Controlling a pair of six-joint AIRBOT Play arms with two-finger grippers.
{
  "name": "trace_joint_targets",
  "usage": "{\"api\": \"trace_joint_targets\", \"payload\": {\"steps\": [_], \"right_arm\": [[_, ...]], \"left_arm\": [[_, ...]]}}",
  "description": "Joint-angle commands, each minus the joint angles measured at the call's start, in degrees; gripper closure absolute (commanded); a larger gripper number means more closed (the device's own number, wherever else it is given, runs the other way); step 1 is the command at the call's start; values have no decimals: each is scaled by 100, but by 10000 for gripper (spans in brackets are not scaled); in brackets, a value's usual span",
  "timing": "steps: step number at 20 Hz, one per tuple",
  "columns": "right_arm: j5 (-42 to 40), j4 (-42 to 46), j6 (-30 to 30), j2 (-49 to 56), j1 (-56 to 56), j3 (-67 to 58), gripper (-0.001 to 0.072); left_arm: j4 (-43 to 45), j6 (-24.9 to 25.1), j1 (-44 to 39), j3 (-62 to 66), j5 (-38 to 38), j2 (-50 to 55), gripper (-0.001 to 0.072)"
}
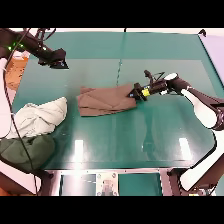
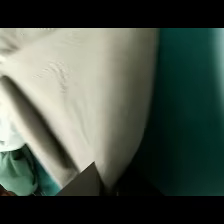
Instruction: Fold the shirts.
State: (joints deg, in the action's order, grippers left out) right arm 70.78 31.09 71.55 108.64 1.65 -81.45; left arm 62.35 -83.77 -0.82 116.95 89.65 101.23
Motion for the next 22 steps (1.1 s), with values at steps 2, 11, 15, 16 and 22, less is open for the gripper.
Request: {"api": "trace_joint_targets", "payload": {"steps": [2, 11, 15, 16, 22], "right_arm": [[83, 216, 295, -505, -459, -885, 699], [90, 3775, 1578, -2883, -3858, -754, 700], [46, 3886, 1565, -2903, -5401, 339, 700], [-96, 3884, 1572, -2905, -5737, 765, 700], [-518, 3884, 1843, -2924, -7372, 2531, 701]], "left_arm": [[26, -17, -2, 0, 79, -4, 684], [24, 22, -2, -7, 87, -4, 684], [26, 22, -2, -7, 79, -2, 684], [24, 22, -2, -7, 66, -2, 684], [24, 22, -2, -7, -20, -4, 684]]}}
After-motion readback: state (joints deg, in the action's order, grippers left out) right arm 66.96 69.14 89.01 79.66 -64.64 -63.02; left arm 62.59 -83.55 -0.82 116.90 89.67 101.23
